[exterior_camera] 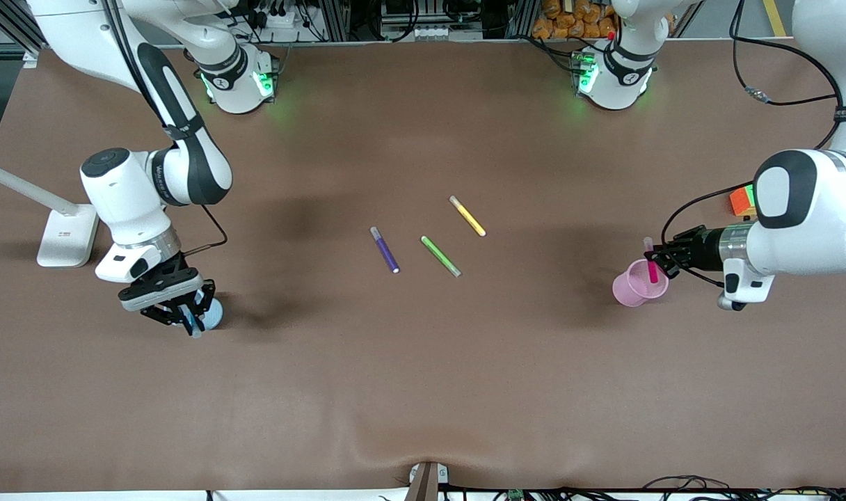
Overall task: Place pink and blue markers in matching cups
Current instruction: 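Lower the markers into the cups and open both grippers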
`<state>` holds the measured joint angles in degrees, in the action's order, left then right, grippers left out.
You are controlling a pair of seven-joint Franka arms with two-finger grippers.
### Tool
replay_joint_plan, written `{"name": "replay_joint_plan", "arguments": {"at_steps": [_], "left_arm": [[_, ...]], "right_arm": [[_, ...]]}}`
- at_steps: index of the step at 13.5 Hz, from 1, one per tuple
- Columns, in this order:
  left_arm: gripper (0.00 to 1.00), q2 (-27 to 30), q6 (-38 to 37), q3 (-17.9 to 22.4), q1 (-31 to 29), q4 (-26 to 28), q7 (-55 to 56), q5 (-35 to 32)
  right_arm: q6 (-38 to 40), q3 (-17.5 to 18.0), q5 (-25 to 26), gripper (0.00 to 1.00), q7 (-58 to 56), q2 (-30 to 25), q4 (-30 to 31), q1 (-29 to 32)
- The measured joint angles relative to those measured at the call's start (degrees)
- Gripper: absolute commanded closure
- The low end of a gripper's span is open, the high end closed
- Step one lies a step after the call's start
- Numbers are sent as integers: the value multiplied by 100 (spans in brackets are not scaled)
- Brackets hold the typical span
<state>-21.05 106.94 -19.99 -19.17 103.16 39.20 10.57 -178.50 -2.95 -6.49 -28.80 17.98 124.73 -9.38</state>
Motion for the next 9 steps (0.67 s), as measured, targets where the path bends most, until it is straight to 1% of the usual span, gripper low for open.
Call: {"name": "replay_joint_plan", "arguments": {"at_steps": [5, 8, 9], "left_arm": [[100, -315, 0, -9, -23, -211, -4, 2], [100, -418, 0, -19, -14, -242, -4, 3], [90, -460, 0, -17, -18, -249, -4, 3]], "right_arm": [[-162, -31, 0, 100, 0, 0, 110, 59], [-347, -44, 0, 100, 0, 0, 204, 96], [-361, -49, 0, 100, 0, 0, 221, 108]]}}
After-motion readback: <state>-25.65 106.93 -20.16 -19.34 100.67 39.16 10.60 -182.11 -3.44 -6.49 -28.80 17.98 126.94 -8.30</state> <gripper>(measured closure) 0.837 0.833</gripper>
